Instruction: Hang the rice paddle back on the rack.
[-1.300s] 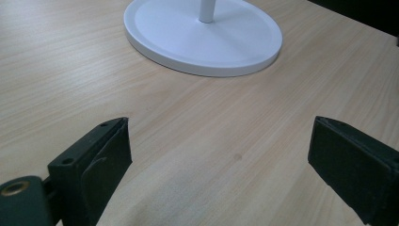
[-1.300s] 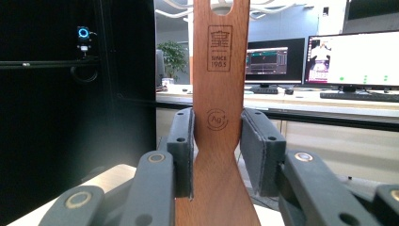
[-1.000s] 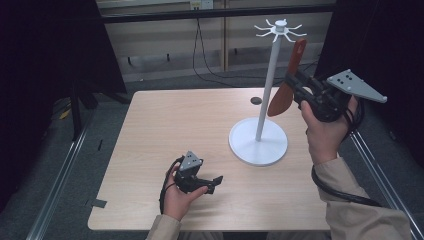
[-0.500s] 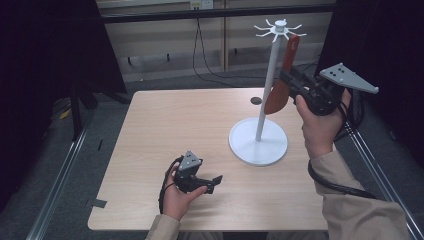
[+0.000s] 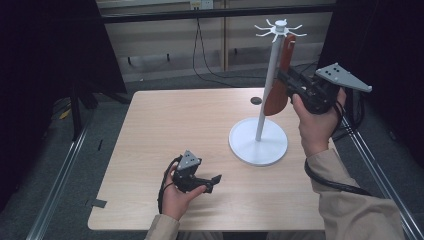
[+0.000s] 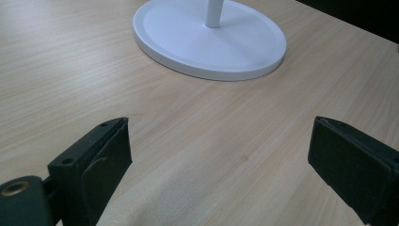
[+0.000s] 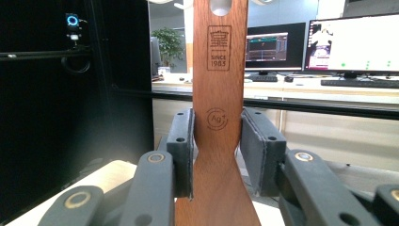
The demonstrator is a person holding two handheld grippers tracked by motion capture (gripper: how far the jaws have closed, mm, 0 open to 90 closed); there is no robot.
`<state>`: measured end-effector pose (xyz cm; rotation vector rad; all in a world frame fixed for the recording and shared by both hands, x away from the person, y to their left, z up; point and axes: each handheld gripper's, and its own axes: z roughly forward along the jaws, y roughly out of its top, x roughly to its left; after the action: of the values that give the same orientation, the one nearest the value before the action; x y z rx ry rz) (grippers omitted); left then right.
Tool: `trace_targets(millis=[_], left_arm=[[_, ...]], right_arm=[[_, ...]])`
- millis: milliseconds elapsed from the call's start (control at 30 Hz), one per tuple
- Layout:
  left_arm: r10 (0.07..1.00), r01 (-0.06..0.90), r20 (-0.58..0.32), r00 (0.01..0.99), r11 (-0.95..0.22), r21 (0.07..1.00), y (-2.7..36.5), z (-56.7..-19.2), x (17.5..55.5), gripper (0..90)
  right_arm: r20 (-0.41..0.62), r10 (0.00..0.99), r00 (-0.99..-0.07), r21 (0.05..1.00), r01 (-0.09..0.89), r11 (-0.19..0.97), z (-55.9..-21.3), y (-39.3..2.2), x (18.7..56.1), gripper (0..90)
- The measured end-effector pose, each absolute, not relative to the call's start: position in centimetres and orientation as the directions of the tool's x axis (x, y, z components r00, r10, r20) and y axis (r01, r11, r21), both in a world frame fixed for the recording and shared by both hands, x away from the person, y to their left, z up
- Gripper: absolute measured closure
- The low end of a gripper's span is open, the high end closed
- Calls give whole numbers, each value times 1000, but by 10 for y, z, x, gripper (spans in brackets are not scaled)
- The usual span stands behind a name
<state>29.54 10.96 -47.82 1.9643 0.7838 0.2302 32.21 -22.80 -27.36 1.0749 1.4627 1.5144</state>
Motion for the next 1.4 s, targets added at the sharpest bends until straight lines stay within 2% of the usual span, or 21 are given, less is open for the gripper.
trace_targets(millis=[400,433,600,1000,1100,1400], left_arm=[[614,429,-160,772,-319,845,111,-477,295,64],[617,427,-156,771,-321,846,111,-477,295,65],[618,427,-156,771,-320,845,111,-477,295,64],[621,426,-152,769,-319,847,112,-477,294,65],[619,424,-150,771,-324,846,112,-476,294,65],[616,423,-147,774,-331,844,112,-477,294,65]], right_arm=[[78,927,-366,997,27,-73,-276,-228,321,645],[76,929,-362,997,27,-71,-277,-228,320,601],[66,933,-354,998,22,-62,-278,-228,318,556],[56,933,-355,998,23,-51,-284,-230,309,362],[62,935,-350,998,23,-57,-286,-230,306,289],[75,935,-348,997,45,-64,-298,-238,298,218]])
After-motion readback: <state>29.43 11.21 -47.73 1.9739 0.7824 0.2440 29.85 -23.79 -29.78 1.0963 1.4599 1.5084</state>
